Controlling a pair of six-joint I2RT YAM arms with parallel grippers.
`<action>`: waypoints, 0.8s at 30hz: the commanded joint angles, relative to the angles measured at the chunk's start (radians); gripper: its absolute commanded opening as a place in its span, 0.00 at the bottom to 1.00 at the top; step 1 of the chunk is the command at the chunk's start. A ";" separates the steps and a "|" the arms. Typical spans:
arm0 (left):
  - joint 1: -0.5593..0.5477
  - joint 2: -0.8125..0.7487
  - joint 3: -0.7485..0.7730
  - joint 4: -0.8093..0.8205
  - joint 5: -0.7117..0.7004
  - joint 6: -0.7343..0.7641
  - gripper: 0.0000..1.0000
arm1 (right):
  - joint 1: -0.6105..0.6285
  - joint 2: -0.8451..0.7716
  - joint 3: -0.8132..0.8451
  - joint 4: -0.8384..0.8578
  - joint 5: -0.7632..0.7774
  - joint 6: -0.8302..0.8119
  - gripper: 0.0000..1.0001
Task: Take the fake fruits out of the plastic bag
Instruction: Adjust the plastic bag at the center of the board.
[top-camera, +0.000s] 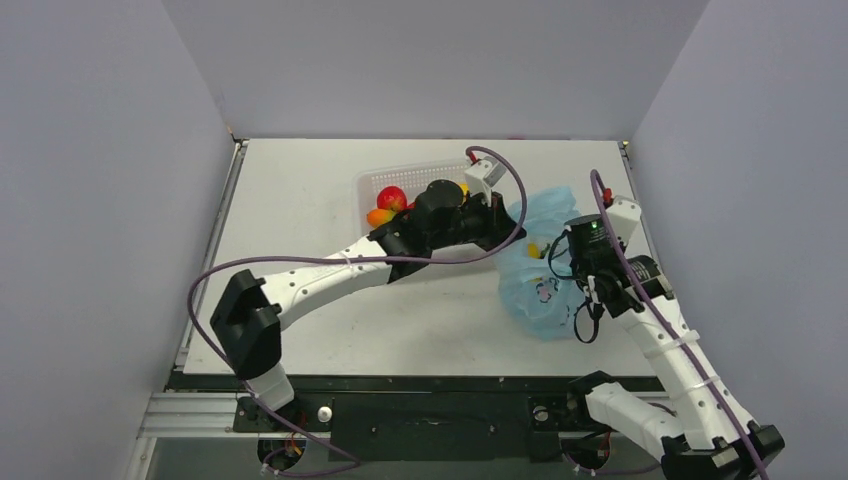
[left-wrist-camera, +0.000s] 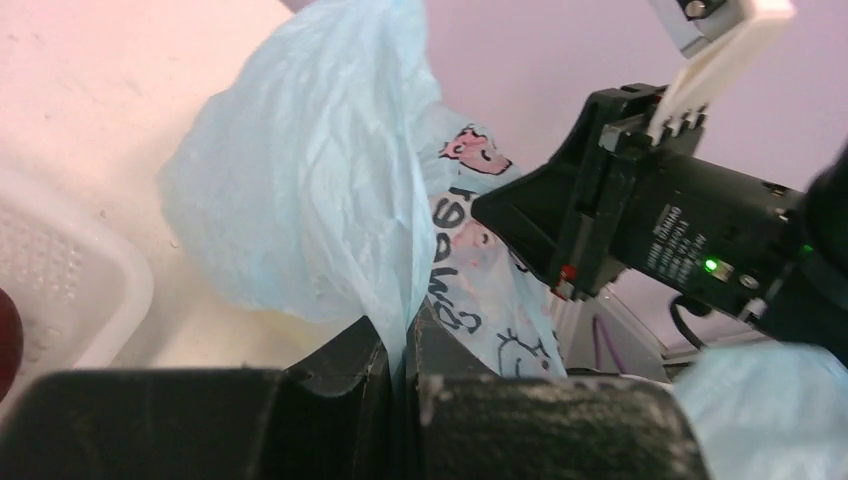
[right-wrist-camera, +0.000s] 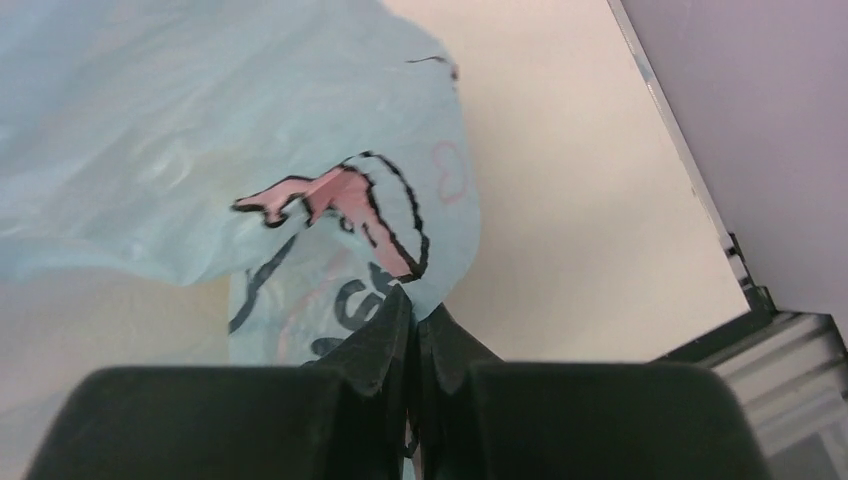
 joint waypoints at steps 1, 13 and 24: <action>0.001 -0.137 -0.018 -0.045 0.036 0.048 0.00 | 0.005 -0.118 0.061 0.042 -0.024 -0.007 0.00; 0.013 -0.141 -0.359 0.022 0.103 -0.007 0.00 | 0.001 -0.196 -0.040 0.004 -0.195 0.014 0.61; 0.014 -0.271 -0.307 -0.126 0.062 0.053 0.37 | 0.127 -0.070 0.133 -0.090 -0.321 -0.136 0.77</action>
